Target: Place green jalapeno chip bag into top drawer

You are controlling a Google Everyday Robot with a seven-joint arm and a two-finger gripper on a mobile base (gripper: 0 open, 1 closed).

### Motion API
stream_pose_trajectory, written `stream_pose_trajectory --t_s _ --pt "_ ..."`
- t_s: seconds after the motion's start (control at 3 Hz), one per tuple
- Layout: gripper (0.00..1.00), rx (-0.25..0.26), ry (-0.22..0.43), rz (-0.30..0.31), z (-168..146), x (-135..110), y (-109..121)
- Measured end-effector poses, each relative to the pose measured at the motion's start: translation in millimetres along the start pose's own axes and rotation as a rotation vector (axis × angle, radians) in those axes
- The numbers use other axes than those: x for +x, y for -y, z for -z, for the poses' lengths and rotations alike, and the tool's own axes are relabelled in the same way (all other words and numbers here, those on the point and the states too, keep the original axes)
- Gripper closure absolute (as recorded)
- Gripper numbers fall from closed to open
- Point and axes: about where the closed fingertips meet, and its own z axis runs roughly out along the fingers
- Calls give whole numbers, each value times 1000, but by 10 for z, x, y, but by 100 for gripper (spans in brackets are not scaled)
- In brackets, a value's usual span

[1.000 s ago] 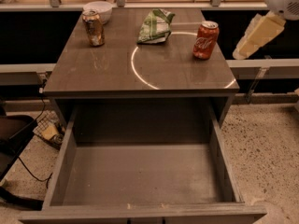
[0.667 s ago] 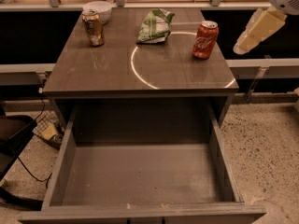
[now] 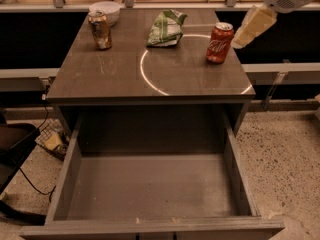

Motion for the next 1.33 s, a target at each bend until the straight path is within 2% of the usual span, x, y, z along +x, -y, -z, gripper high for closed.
stream_pose_trajectory --t_s 0.33,0.67,1.0,1.33 --pt "0 27 66 8 -515 -166 279" --pt "0 20 112 -28 -1007 -306 421" --pt "0 13 131 -132 -1788 -615 445" --pt "0 11 131 -136 -1799 -623 436"
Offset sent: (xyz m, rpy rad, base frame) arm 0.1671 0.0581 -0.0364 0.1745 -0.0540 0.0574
